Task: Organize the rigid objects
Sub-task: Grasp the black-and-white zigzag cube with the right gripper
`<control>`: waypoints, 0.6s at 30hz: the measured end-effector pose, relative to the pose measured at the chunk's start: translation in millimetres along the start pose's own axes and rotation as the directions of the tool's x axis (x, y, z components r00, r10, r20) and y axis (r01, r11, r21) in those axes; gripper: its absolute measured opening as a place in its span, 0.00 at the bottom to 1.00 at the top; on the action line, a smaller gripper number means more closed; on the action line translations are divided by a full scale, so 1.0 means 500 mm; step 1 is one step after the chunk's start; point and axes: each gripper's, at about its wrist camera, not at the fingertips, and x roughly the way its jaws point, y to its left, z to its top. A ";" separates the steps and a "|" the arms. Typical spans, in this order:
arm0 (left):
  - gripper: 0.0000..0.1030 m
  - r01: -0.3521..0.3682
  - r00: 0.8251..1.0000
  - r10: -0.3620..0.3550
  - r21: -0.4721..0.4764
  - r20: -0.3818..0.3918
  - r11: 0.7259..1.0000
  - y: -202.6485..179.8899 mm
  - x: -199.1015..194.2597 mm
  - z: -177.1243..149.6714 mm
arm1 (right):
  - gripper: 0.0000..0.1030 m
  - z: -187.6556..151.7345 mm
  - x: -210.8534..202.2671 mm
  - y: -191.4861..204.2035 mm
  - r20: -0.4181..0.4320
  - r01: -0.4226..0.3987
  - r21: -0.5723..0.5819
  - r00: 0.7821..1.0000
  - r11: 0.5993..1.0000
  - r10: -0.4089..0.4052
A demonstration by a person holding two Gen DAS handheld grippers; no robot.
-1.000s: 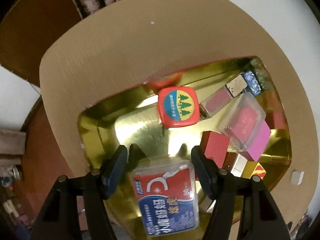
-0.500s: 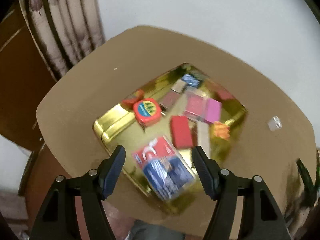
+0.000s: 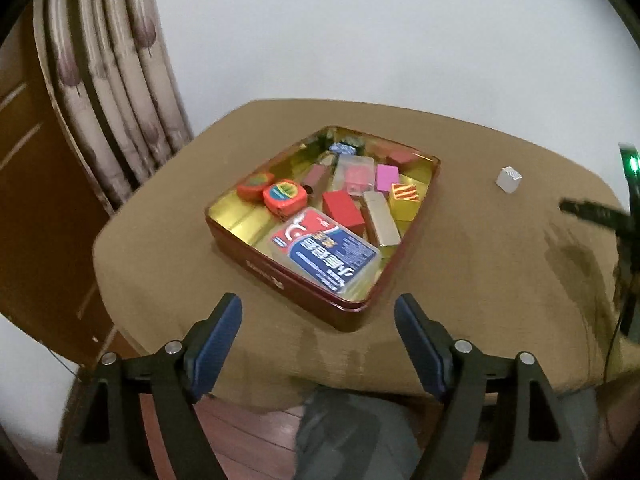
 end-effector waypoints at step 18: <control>0.85 0.000 1.000 0.000 0.000 -0.025 1.000 0.021 0.039 -0.017 | 0.35 0.124 0.202 0.181 -0.158 0.023 -0.274 0.985 0.961 -0.068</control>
